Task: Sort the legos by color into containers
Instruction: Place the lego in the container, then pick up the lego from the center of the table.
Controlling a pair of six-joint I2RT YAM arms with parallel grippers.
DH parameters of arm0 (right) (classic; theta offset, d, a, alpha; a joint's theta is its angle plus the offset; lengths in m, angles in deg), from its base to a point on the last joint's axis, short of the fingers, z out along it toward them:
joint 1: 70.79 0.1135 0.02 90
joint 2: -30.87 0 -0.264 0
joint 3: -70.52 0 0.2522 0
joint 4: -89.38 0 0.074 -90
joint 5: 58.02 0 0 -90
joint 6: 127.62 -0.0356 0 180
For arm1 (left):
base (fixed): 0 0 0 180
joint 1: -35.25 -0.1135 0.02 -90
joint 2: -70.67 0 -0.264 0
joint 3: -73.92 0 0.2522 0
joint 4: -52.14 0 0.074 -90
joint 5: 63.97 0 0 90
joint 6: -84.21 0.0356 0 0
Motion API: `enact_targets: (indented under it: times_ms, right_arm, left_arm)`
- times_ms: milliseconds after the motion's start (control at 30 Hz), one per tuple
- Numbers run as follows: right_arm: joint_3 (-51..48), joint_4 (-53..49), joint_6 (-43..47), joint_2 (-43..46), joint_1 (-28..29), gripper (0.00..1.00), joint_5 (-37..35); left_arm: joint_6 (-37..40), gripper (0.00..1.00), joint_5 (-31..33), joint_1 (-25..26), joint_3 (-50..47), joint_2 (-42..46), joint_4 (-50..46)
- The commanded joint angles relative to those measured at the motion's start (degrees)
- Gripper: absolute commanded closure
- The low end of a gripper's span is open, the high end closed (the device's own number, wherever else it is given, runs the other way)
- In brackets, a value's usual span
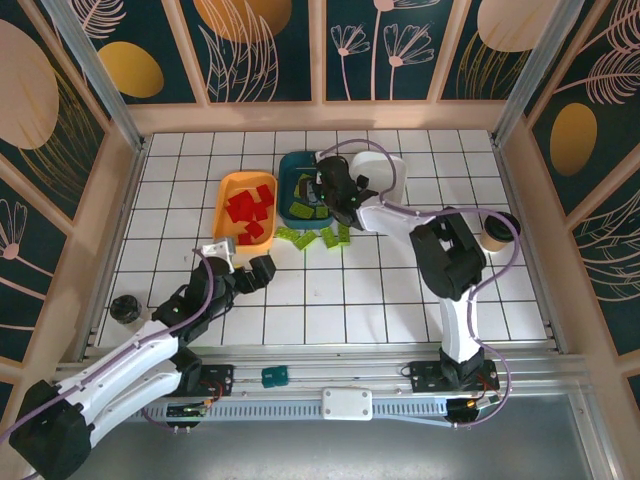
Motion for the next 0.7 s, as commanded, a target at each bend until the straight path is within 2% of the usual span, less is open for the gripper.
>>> enact_targets:
  times_ms: [0,100,233,367,500,667]
  right_arm:
    - [5.7,-3.5,0.3,-2.4,-1.3,0.46,0.7]
    - [6.3,-3.9,0.3,-1.9,-1.6,0.37,0.7]
    - [0.3,-1.1,-0.2,4.1,-1.3,0.33,1.7]
    - [-13.4,4.6,-1.6,14.7,0.8,0.33,1.7]
    - [-28.4,8.8,-4.9,24.9,3.7,0.33,-1.6]
    - [-42.9,12.8,-12.1,33.0,5.4,0.33,-5.5]
  left_arm:
    - [-1.3,0.01,0.7,0.0,-0.8,0.9,-1.7]
    - [-1.3,0.01,0.5,0.0,-0.9,1.1,-1.8]
    - [-1.3,0.01,0.4,0.0,-1.0,1.1,-1.6]
    - [-1.5,0.01,0.4,0.0,-1.1,1.1,-1.1]
    - [-1.9,0.01,-0.1,0.0,-1.6,1.1,0.4]
    - [-1.6,0.01,-0.4,0.0,-1.4,-0.3,1.0]
